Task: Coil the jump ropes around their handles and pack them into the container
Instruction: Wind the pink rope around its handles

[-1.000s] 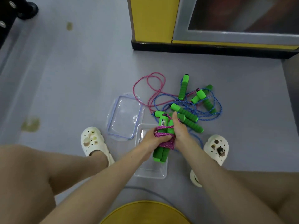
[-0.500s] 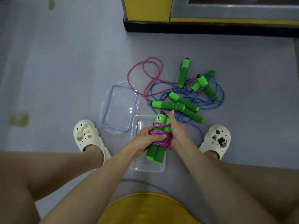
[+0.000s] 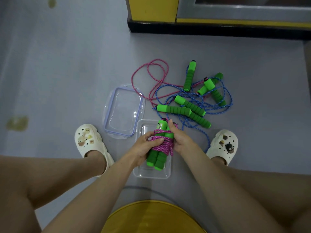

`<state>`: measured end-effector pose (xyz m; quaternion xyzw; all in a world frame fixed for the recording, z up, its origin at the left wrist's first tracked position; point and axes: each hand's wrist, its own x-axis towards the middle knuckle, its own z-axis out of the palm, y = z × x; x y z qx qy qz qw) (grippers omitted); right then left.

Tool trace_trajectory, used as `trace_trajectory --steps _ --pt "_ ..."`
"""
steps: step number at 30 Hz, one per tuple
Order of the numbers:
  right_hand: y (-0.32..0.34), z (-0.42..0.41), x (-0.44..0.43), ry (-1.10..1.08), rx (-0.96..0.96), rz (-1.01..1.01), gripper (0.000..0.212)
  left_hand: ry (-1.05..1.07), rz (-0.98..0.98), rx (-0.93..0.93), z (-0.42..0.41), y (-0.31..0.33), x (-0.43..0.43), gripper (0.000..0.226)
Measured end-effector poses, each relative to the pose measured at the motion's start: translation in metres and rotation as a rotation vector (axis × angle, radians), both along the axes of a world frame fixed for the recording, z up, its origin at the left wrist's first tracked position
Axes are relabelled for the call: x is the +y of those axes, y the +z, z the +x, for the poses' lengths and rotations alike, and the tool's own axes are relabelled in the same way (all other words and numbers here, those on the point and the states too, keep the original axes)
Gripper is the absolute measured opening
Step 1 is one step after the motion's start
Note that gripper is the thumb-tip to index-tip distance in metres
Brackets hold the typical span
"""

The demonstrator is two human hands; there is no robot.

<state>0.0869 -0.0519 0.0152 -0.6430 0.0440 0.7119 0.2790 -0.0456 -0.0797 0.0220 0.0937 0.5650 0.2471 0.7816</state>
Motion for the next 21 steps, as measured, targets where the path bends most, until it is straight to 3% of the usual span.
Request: trace_trajectory --steps 2,4,7,11,18,21 --pt "0.0 -0.003 -0.004 0.002 0.0 -0.01 0.075 0.005 -0.017 0.006 -0.003 -0.004 -0.003 0.041" --pt "0.0 -0.005 -0.004 0.024 -0.03 0.027 0.052 0.029 -0.025 0.016 -0.003 -0.008 -0.006 0.042" --pt "-0.004 -0.001 -0.007 0.216 -0.243 0.129 0.031 0.094 -0.041 0.083 -0.002 -0.02 -0.008 0.046" --pt "-0.02 0.011 -0.017 0.359 -0.533 0.156 0.046 0.085 -0.095 0.191 -0.001 -0.038 -0.009 0.047" --pt "-0.055 0.027 -0.036 0.673 -0.544 0.055 0.019 0.034 -0.09 0.378 0.012 -0.074 -0.011 0.046" --pt "-0.06 0.025 -0.038 0.782 -0.559 0.108 0.024 0.05 -0.096 0.416 0.023 -0.086 -0.007 0.042"
